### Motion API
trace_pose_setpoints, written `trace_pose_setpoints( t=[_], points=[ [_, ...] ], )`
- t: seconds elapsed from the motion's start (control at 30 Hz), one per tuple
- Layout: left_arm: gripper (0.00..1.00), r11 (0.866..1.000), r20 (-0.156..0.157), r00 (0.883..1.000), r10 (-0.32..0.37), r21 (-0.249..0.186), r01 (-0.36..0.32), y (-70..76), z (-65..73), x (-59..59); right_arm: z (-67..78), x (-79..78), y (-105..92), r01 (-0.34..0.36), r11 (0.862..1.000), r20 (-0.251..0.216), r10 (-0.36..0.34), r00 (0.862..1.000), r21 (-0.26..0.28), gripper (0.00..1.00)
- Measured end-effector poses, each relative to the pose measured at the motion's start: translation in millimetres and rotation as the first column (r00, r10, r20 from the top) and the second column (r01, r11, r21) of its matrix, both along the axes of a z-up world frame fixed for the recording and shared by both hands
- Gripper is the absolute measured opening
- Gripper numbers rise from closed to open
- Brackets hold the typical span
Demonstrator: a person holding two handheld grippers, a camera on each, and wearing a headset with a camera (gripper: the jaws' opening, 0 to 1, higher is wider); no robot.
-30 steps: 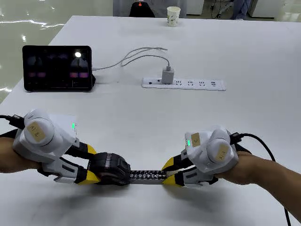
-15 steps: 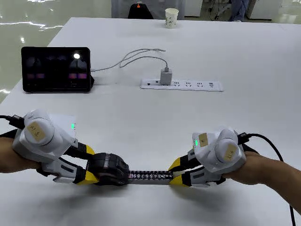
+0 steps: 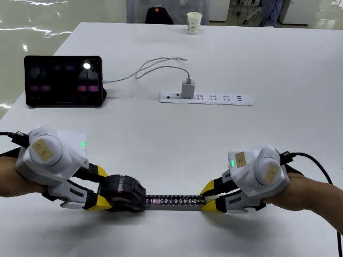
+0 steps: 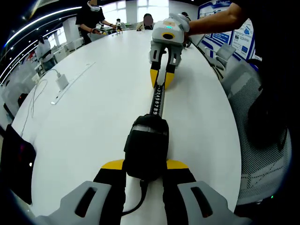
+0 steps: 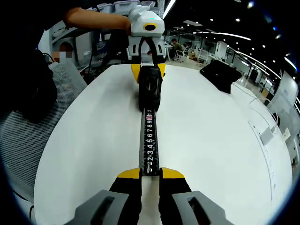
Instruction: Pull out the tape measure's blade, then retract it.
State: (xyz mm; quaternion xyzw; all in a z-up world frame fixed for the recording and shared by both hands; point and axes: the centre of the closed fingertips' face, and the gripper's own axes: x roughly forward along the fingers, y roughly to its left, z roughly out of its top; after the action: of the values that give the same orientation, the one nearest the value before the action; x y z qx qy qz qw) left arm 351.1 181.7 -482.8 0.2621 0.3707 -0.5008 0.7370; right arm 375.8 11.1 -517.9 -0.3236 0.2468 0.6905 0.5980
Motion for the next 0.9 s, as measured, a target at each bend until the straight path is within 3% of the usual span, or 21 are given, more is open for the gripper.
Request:
trace_pose_setpoints(
  t=[0.9],
  points=[
    [0.24,1.0,-0.003,1.0,0.001,0.012,-0.001,-0.5,-0.4,0.1,-0.6,6.3,-47.0,0.047,0.998,0.012,-0.046,0.999,-0.043,0.09]
  ],
)
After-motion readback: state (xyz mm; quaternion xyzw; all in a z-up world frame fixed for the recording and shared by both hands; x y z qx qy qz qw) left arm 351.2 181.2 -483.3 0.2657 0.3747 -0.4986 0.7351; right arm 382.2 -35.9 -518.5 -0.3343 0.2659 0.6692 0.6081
